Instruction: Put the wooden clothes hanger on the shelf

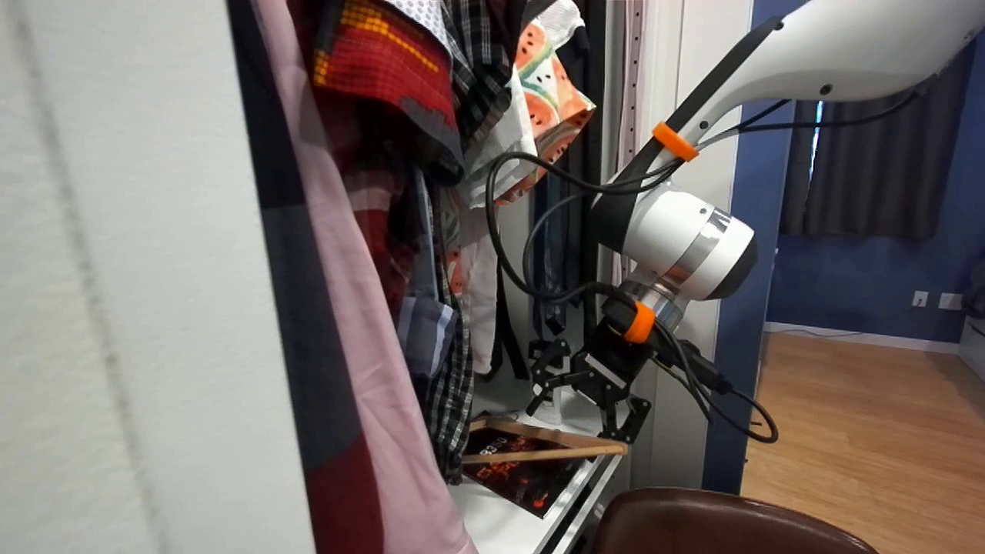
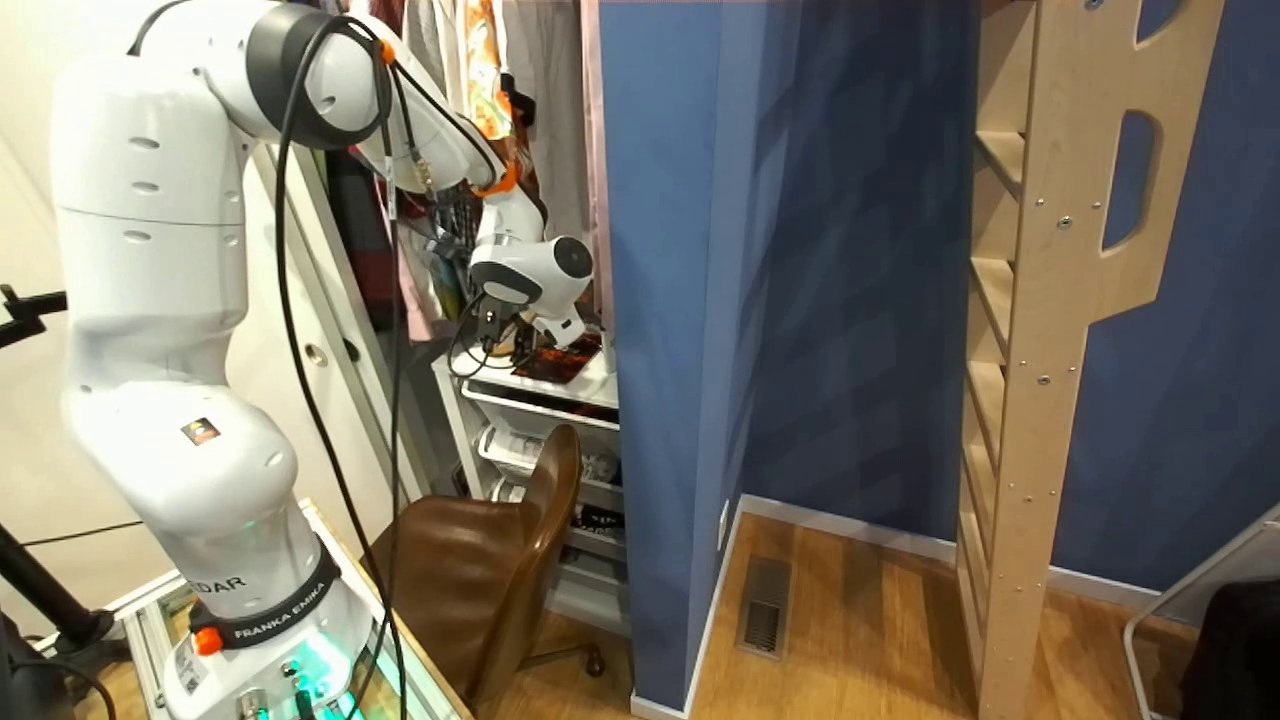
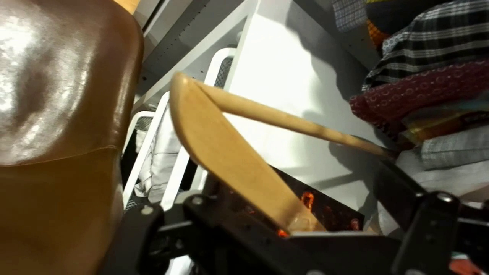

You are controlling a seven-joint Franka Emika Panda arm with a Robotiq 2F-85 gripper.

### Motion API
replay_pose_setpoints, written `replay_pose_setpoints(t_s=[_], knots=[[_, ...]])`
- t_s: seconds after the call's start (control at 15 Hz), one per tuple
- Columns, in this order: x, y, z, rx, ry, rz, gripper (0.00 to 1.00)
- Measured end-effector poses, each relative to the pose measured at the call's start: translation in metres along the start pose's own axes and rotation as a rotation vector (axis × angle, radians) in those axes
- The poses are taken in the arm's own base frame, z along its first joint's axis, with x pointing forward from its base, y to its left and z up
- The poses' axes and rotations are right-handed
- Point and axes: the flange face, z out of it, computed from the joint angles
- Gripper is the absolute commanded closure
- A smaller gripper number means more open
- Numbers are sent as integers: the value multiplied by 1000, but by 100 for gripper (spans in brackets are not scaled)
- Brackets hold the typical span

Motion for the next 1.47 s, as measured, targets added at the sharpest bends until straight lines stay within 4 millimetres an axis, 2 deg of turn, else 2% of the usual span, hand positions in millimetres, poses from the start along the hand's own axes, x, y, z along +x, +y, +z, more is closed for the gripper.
replay_pose_setpoints(t_s=[0.4, 0.53, 0.73, 0.93, 1.13, 1.47], knots=[[8, 0, -16, -137, 23, -55, 0], [7, -10, -31, -126, 46, -73, 0], [-2, -33, -66, -80, 90, -115, 0], [-24, -53, -114, -43, 126, -183, 0], [-53, -61, -157, -19, 139, -249, 0], [-105, -60, -205, -39, 140, -358, 0]])
